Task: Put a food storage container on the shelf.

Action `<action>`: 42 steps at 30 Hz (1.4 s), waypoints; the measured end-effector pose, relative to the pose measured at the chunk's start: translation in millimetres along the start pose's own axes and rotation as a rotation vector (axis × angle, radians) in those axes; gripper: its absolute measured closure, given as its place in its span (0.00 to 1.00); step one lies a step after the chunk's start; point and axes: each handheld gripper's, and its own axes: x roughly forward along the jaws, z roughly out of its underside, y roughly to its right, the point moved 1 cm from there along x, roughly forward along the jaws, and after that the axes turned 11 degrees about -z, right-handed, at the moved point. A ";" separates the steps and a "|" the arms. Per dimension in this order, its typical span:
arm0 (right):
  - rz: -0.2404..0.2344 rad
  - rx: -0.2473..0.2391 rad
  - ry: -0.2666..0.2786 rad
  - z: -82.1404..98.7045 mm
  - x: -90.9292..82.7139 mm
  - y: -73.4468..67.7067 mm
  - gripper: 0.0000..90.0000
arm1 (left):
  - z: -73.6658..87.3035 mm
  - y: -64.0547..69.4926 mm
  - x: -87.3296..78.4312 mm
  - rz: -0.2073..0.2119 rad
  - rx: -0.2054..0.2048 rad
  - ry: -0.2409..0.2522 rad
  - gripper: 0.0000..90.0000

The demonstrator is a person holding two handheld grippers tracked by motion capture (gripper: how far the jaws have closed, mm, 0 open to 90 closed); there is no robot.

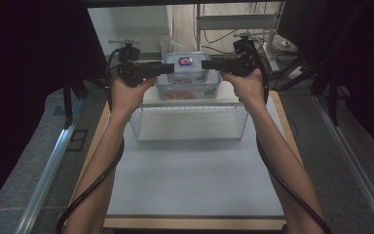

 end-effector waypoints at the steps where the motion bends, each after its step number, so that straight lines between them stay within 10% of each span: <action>1: 0.003 -0.008 -0.001 0.1 -0.1 -0.7 0.50 | 0.7 1.0 0.0 -0.002 0.010 0.004 0.34; 19: 0.012 -0.118 -0.008 13.4 -8.5 -7.7 0.27 | 22.5 21.9 -9.8 -0.110 0.240 0.062 0.16; 42: 0.019 -0.232 -0.016 55.4 -38.1 -13.5 0.13 | 71.8 18.5 -37.8 -0.081 0.278 0.127 0.08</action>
